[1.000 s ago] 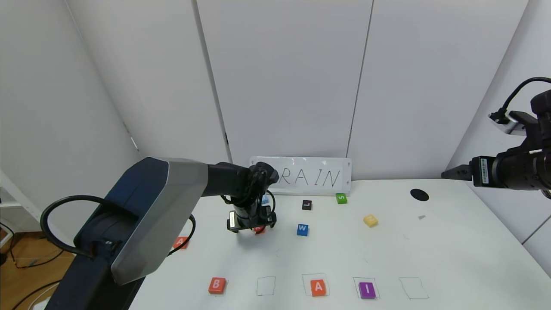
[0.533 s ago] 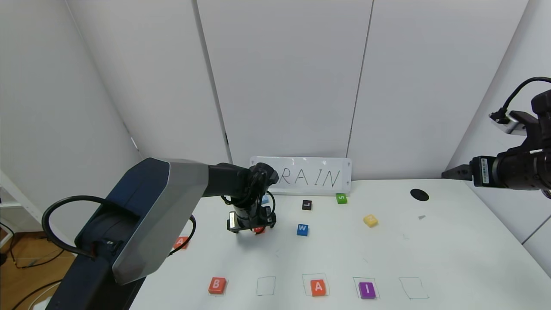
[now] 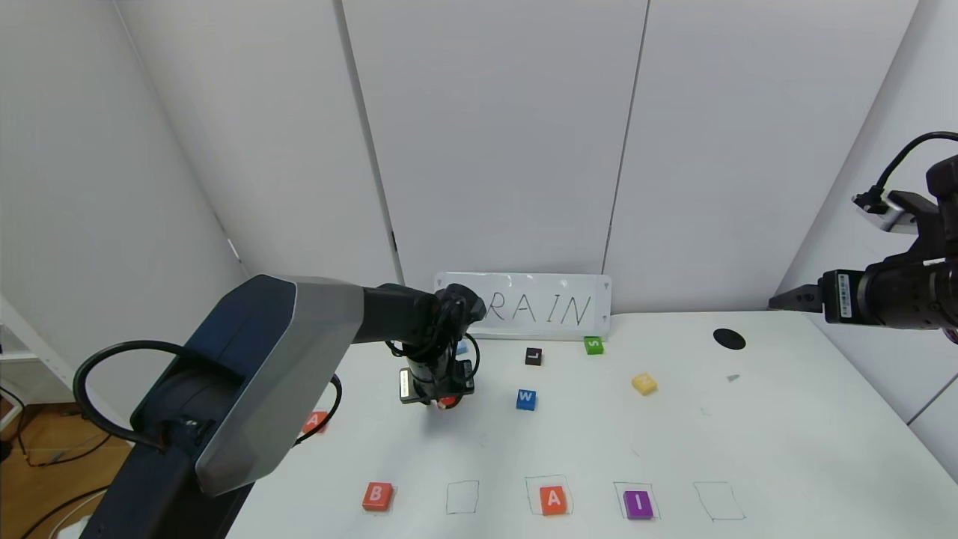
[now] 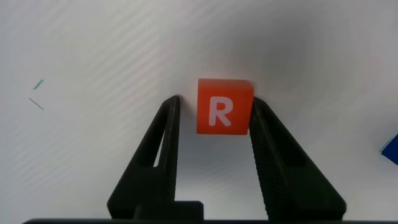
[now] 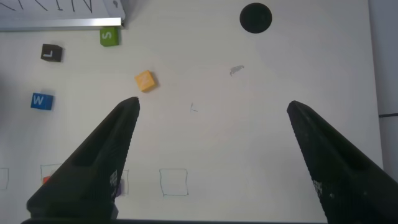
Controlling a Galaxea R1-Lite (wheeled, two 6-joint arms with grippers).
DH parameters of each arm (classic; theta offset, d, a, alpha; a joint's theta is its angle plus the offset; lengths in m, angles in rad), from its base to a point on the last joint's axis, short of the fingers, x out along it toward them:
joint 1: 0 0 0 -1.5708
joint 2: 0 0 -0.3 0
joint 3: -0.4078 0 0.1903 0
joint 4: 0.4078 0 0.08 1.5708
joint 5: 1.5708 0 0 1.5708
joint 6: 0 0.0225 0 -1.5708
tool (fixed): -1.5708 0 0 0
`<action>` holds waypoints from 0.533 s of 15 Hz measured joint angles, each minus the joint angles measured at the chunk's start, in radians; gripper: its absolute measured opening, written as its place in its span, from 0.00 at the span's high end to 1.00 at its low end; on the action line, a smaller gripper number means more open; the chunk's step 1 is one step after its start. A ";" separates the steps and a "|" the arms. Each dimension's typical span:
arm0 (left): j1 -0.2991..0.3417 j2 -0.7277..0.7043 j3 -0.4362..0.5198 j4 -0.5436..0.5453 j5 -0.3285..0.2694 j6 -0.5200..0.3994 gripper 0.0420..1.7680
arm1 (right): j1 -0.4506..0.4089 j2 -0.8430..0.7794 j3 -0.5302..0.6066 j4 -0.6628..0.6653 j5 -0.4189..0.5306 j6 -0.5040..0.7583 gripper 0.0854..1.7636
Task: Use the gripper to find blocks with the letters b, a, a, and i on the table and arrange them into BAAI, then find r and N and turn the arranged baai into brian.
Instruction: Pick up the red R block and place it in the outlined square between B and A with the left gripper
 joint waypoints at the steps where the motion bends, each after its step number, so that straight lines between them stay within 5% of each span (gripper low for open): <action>1: 0.000 0.000 0.000 0.000 0.000 0.000 0.62 | -0.001 0.000 0.000 0.000 0.000 0.000 0.03; 2: -0.001 0.000 0.000 0.001 0.000 0.000 0.73 | -0.001 0.000 0.000 0.000 0.000 0.000 0.03; 8: -0.001 -0.002 0.002 0.003 0.000 0.001 0.73 | -0.001 -0.001 -0.001 0.000 0.000 0.000 0.03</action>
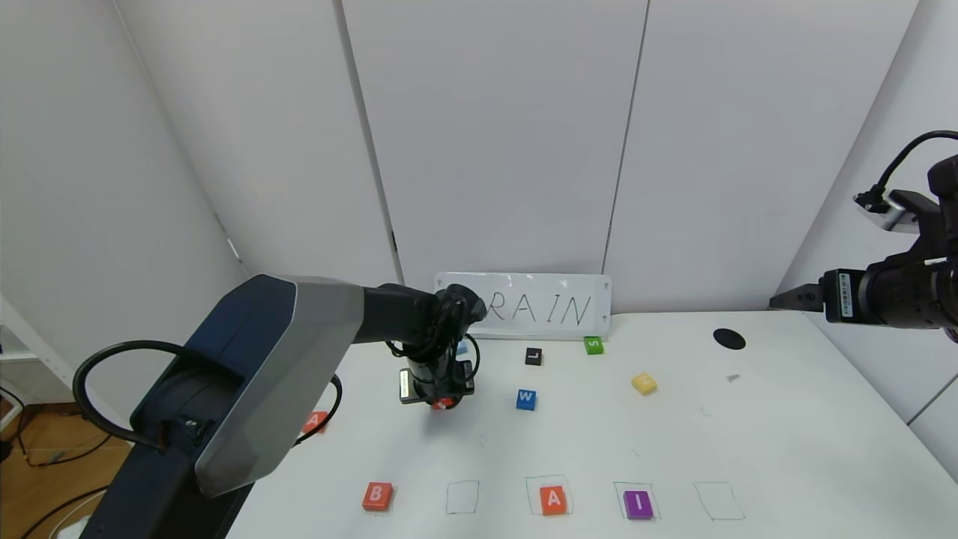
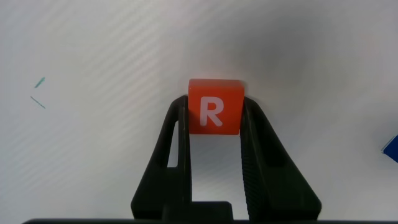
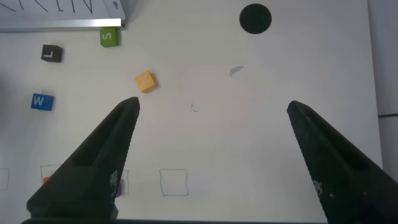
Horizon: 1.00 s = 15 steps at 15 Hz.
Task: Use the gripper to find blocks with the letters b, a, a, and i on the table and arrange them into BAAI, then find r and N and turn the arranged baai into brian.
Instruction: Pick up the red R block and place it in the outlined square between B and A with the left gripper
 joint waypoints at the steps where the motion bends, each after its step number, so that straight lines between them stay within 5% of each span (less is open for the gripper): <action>1: 0.000 -0.002 0.001 0.001 0.000 0.000 0.73 | 0.000 0.000 0.000 0.000 0.000 0.000 0.03; 15: -0.064 -0.170 0.101 0.025 0.011 0.003 0.73 | -0.001 0.000 -0.001 0.000 0.000 0.001 0.03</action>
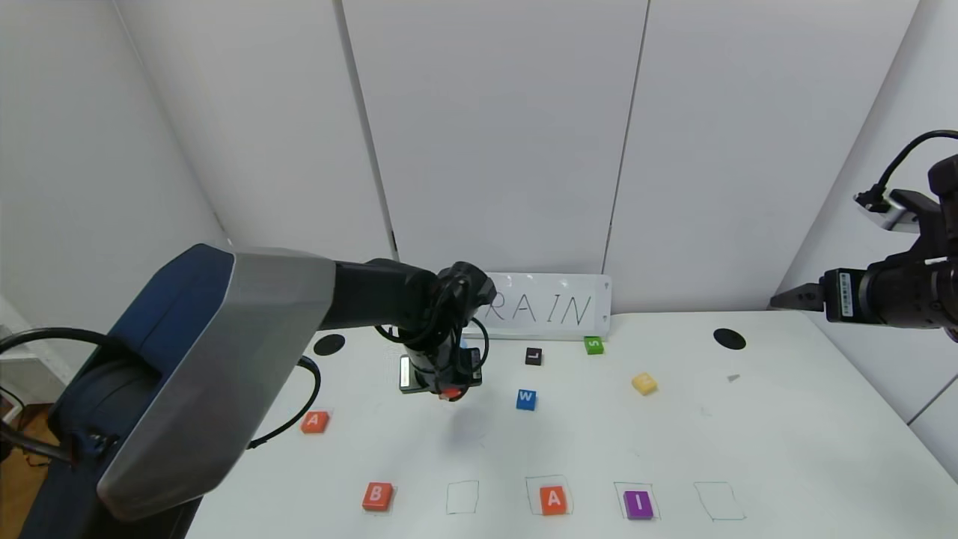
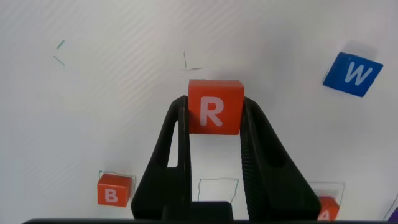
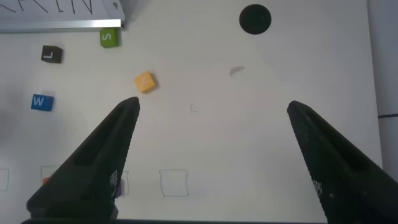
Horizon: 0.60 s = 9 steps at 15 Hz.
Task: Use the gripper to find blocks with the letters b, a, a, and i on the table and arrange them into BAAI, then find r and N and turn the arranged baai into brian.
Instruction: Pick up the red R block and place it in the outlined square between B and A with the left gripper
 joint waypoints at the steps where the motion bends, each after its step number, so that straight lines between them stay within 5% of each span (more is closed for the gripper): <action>1: -0.007 -0.021 0.015 0.016 0.001 0.000 0.73 | -0.001 0.000 0.000 -0.001 0.000 0.000 0.03; 9: -0.074 -0.227 0.327 -0.059 0.001 0.001 0.73 | -0.003 -0.001 -0.001 0.000 0.001 0.001 0.03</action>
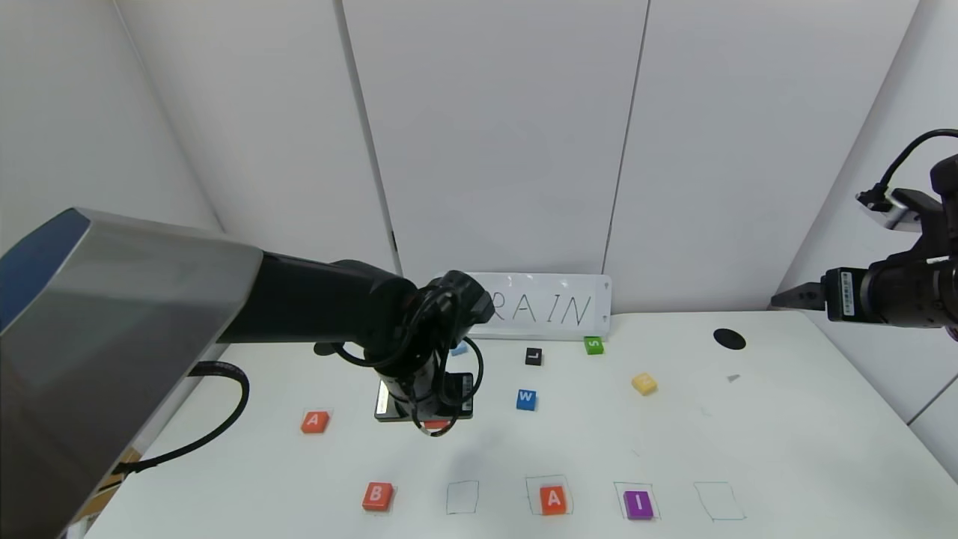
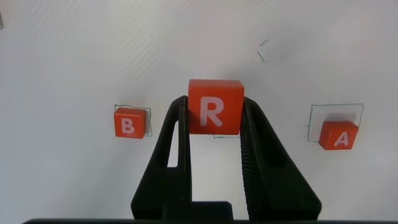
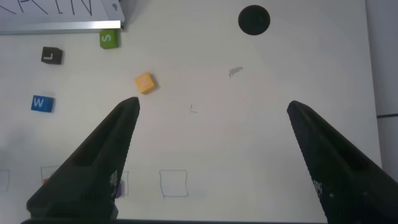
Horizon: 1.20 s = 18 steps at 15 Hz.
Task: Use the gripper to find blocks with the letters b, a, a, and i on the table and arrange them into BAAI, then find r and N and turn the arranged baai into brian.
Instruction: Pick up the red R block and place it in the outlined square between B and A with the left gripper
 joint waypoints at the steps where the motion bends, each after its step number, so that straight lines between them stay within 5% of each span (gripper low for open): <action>1: -0.013 -0.022 0.058 -0.057 -0.001 0.000 0.73 | 0.000 0.000 0.001 0.001 0.000 0.000 0.03; 8: -0.114 -0.084 0.391 -0.374 -0.003 -0.002 0.73 | -0.004 0.000 0.000 0.000 0.000 -0.001 0.03; 18: -0.133 0.001 0.425 -0.400 -0.008 0.000 0.73 | 0.006 0.005 0.004 0.001 0.000 0.000 0.03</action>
